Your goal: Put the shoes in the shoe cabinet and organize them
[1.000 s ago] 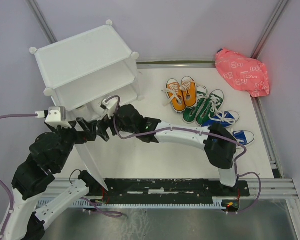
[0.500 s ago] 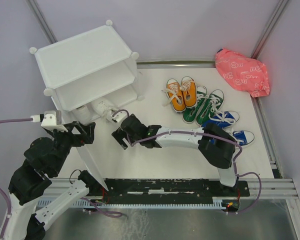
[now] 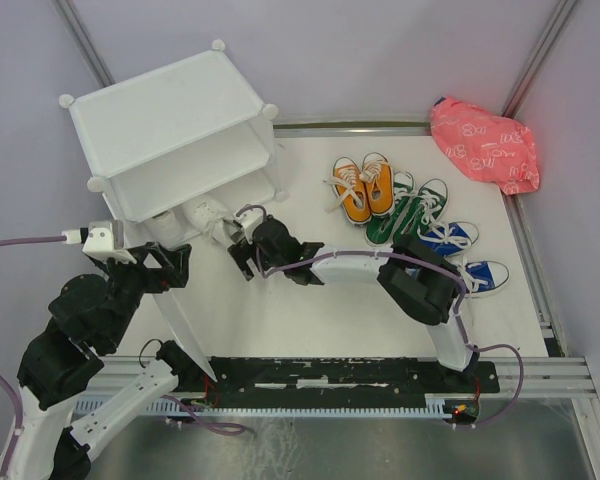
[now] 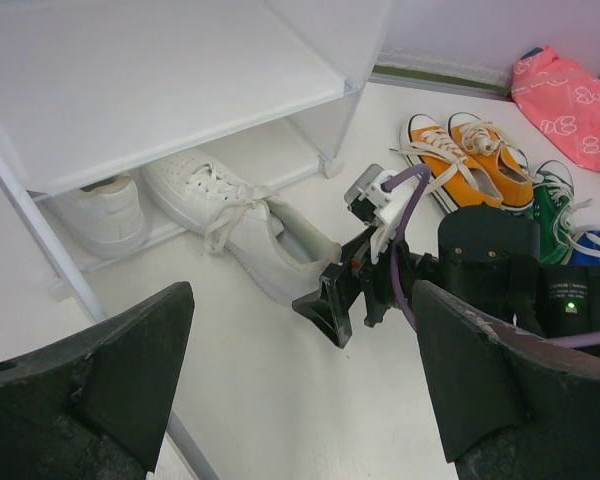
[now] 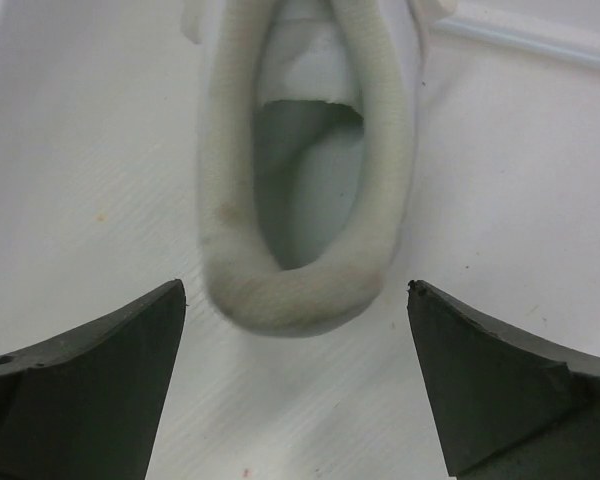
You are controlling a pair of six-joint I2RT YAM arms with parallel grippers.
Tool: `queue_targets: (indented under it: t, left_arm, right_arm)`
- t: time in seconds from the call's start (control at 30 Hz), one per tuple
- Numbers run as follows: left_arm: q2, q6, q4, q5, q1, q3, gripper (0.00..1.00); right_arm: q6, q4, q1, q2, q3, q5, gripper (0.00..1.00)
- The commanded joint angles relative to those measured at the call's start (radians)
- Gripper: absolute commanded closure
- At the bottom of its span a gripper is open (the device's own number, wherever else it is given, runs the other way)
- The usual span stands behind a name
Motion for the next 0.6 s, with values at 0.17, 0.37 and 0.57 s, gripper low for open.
queue_targets:
  t: [0.17, 0.37, 0.57]
  left_arm:
    - [0.023, 0.001, -0.081, -0.022, 0.002, -0.004, 0.03]
    - [0.026, 0.002, -0.081, -0.019, 0.003, -0.003, 0.03]
    - [0.025, 0.0, -0.082, -0.023, 0.002, -0.006, 0.03]
  right_arm:
    - [-0.018, 0.124, -0.054, 0.074, 0.049, -0.1, 0.15]
    - [-0.015, 0.169, -0.053, 0.058, 0.065, -0.183, 0.72]
    - [0.02, 0.171, -0.032, 0.002, 0.102, -0.095, 0.85]
